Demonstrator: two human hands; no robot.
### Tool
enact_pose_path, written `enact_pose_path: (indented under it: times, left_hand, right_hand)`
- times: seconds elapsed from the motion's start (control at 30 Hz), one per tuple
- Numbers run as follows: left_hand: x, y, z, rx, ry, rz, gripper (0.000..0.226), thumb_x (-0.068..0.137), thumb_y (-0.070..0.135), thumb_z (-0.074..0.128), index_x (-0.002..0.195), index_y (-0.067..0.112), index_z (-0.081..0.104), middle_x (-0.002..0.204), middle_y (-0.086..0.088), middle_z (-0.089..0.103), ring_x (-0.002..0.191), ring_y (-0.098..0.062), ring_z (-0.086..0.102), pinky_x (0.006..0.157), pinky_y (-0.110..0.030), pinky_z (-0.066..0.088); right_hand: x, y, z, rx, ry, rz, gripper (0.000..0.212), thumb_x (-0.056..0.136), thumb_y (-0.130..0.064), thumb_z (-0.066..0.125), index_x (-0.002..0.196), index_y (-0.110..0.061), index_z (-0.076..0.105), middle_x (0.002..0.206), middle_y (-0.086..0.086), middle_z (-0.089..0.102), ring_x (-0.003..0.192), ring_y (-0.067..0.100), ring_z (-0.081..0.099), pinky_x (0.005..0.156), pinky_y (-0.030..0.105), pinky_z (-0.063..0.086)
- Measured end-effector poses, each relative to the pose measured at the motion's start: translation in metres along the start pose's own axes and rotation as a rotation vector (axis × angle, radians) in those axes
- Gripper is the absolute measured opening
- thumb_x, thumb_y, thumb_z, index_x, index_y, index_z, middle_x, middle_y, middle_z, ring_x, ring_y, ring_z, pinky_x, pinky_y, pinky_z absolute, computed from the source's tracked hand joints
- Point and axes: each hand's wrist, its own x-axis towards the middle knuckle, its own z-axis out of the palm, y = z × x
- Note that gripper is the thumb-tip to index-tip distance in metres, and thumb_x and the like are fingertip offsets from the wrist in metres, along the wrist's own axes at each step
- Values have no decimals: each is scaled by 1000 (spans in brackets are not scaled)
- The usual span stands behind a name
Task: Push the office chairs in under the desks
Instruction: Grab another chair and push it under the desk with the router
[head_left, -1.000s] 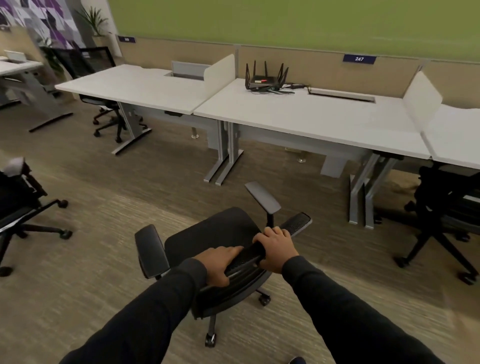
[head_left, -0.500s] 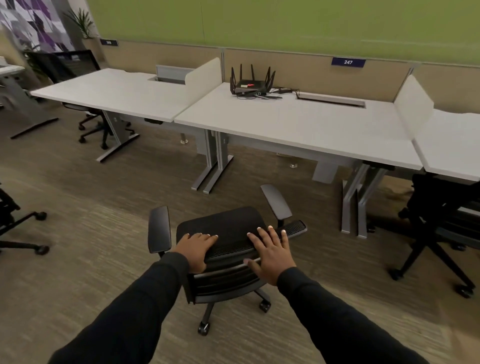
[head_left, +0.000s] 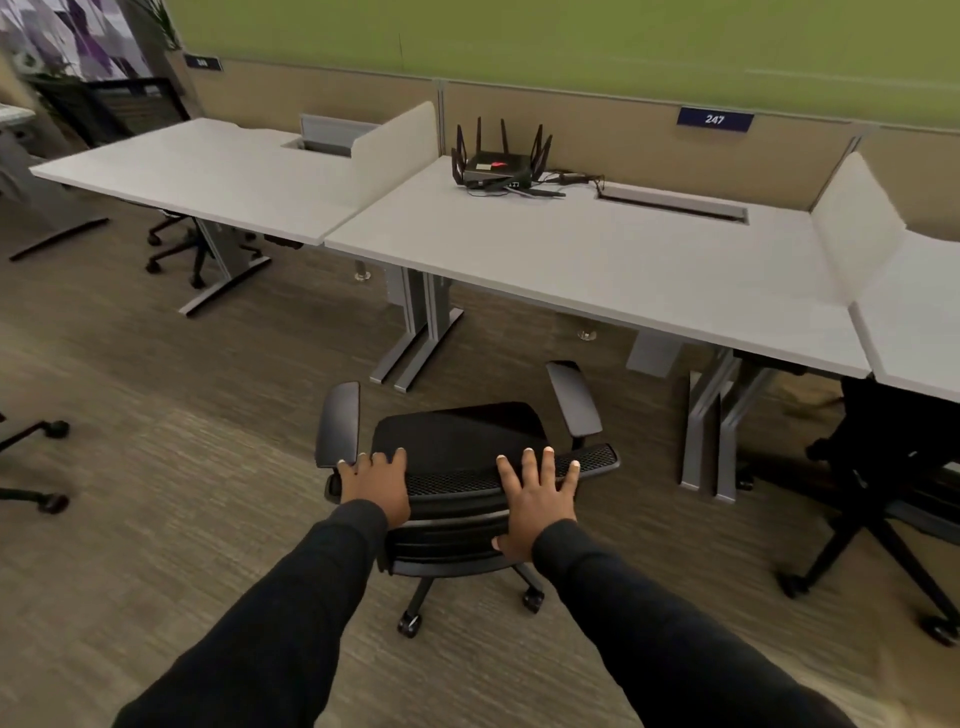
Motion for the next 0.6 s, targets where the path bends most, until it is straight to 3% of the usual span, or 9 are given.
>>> enact_pose_path:
  times: [0.3, 0.43, 0.6]
  left_hand:
    - [102, 6, -46, -28, -6, 98, 82, 90, 29, 56, 161, 22, 15, 157, -13, 35, 147, -39, 27, 118, -65, 16]
    - [154, -2, -66, -21, -6, 169, 56, 87, 29, 56, 142, 23, 44, 141, -8, 53, 135, -33, 43, 115, -63, 22]
    - [218, -9, -105, 30, -25, 274, 41, 88, 27, 56, 128, 22, 52, 129, -6, 60, 127, -30, 51, 116, -63, 18]
  right_hand:
    - [85, 8, -33, -62, -82, 176, 128, 74, -67, 71, 157, -24, -17, 163, 26, -13, 146, 54, -16, 108, 79, -4]
    - [126, 5, -45, -65, -66, 240, 129, 75, -69, 70, 157, -23, -18, 163, 27, -12, 146, 54, -16, 107, 79, -4]
    - [186, 4, -70, -62, -103, 325, 131, 74, -70, 70, 157, -23, -20, 163, 28, -13, 146, 54, -16, 108, 78, -4]
